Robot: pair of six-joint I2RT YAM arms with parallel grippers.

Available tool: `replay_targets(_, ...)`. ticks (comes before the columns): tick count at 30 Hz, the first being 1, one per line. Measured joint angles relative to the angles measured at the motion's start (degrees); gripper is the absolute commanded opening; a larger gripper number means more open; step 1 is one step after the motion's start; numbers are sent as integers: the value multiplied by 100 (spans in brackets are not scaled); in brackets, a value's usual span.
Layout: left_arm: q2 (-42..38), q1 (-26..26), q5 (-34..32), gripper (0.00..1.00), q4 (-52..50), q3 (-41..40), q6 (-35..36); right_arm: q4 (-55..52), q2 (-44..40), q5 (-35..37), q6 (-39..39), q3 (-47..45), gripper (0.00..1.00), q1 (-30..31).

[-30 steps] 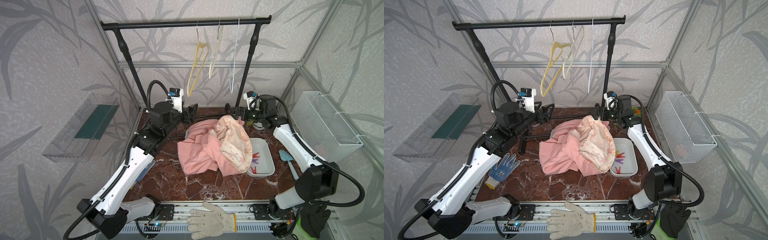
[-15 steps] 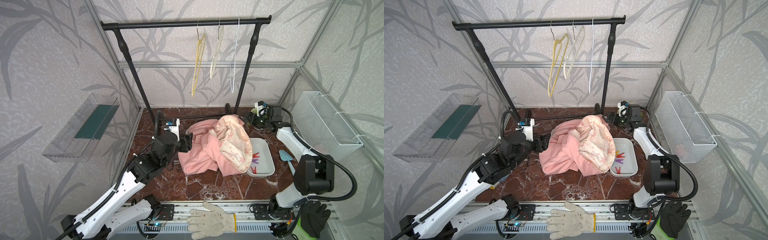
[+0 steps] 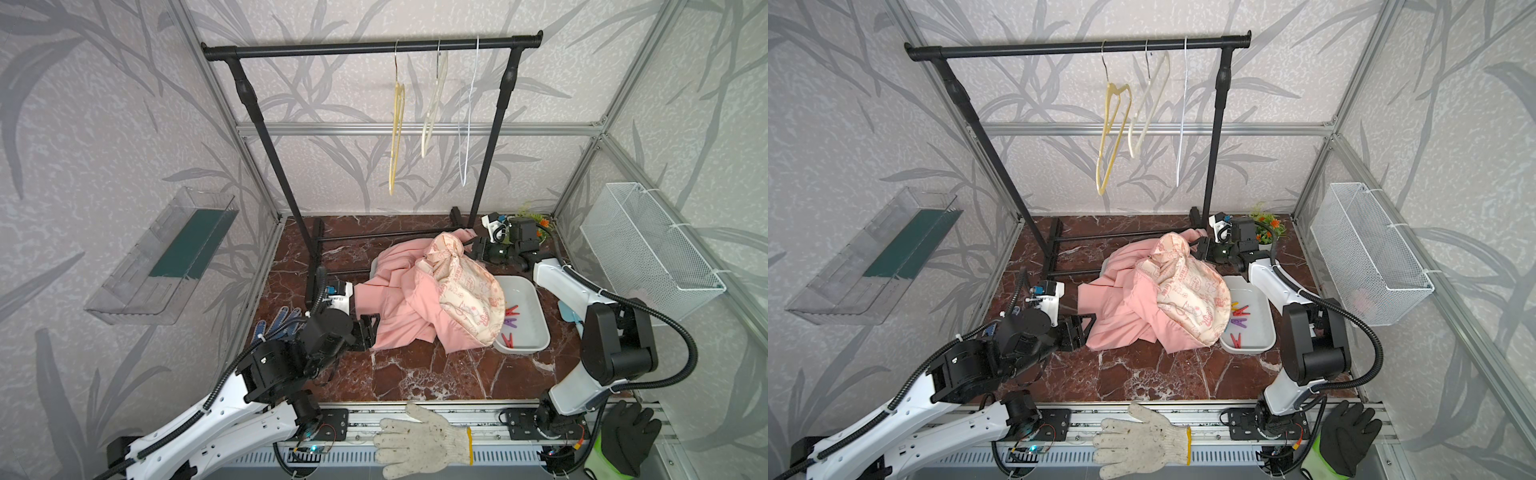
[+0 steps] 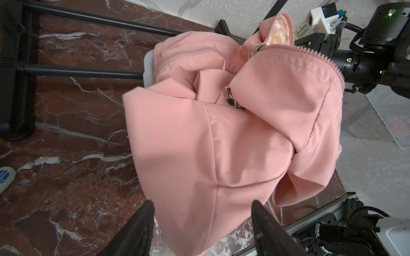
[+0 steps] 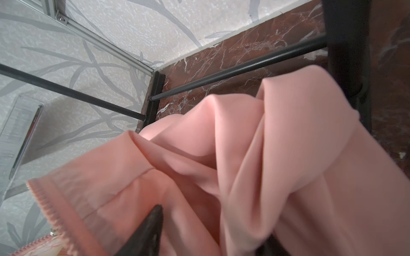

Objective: Remove the clothespins securing jackets to the hanger
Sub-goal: Adjust the jacket in the basket.

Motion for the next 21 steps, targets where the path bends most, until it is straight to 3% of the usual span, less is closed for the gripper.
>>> replay_targets(4, -98, -164, 424, 67, 409, -627, -238, -20, -46, 15, -61, 0, 32, 284)
replay_targets(11, 885, -262, 811, 67, 973, -929, -68, -39, -61, 120, -57, -22, 20, 885)
replay_targets(21, 1794, -238, 186, 67, 1969, -490, 778, -85, -68, 610, -74, -138, 10, 1287)
